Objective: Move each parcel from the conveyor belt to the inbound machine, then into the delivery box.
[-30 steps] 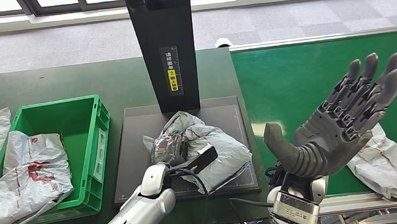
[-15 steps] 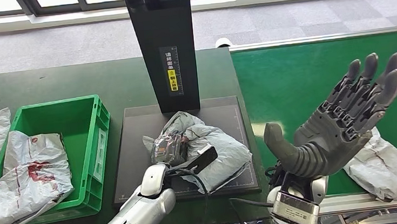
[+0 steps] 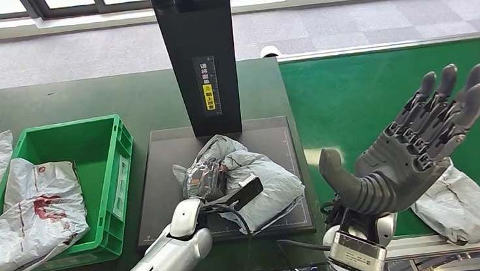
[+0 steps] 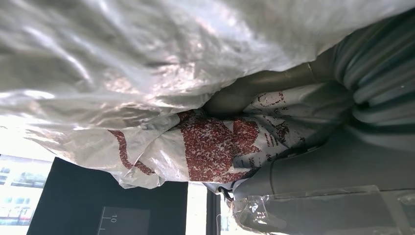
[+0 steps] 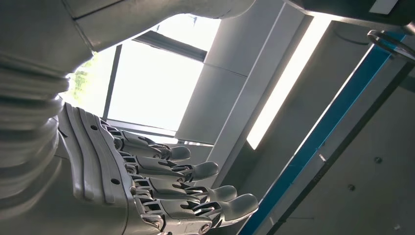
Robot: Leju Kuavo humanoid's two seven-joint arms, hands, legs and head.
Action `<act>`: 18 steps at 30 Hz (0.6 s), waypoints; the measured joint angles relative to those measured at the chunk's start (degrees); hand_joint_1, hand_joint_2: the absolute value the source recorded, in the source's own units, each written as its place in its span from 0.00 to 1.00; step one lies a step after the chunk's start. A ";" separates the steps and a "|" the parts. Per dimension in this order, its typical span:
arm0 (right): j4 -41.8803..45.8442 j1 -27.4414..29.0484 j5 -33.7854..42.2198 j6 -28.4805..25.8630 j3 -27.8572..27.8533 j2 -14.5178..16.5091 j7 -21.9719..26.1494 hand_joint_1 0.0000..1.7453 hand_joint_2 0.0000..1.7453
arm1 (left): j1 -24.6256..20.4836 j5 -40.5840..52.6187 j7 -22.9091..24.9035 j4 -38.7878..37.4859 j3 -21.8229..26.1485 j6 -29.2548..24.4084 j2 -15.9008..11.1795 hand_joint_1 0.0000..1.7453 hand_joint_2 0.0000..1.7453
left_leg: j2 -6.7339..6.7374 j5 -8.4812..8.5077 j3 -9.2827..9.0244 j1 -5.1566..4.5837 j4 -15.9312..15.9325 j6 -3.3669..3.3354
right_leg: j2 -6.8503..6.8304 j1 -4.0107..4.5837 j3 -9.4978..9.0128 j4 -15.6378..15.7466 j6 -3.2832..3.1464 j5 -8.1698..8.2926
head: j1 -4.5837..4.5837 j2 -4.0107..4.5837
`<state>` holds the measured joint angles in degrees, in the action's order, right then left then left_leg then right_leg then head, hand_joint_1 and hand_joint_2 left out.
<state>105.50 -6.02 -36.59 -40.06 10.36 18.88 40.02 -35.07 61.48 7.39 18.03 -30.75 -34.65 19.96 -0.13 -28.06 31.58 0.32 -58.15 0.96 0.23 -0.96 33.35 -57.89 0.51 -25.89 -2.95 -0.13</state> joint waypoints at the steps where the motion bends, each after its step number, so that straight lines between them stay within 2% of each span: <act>1: 0.00 0.00 0.00 0.00 0.00 0.00 0.00 0.00 1.00 | 0.00 0.00 0.00 0.00 0.00 0.00 0.00 1.00 1.00 | 0.00 0.00 0.00 0.00 0.00 0.00 | 0.00 0.00 0.00 0.00 0.00 0.00 | 0.00 0.00; 18: 0.00 0.00 0.00 0.00 0.00 -0.01 0.00 0.00 1.00 | 0.01 0.00 0.01 0.00 0.00 0.00 0.00 1.00 1.00 | 0.00 0.00 0.00 0.00 0.00 0.00 | 0.00 0.00 0.00 0.00 0.00 0.00 | 0.00 0.00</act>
<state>105.50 -6.02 -36.59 -40.06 10.36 18.88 40.02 -35.06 61.48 7.40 18.03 -30.75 -34.65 19.96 -0.13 -28.06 31.57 0.32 -58.15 0.96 0.23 -0.96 33.35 -57.89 0.51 -25.89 -2.95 -0.13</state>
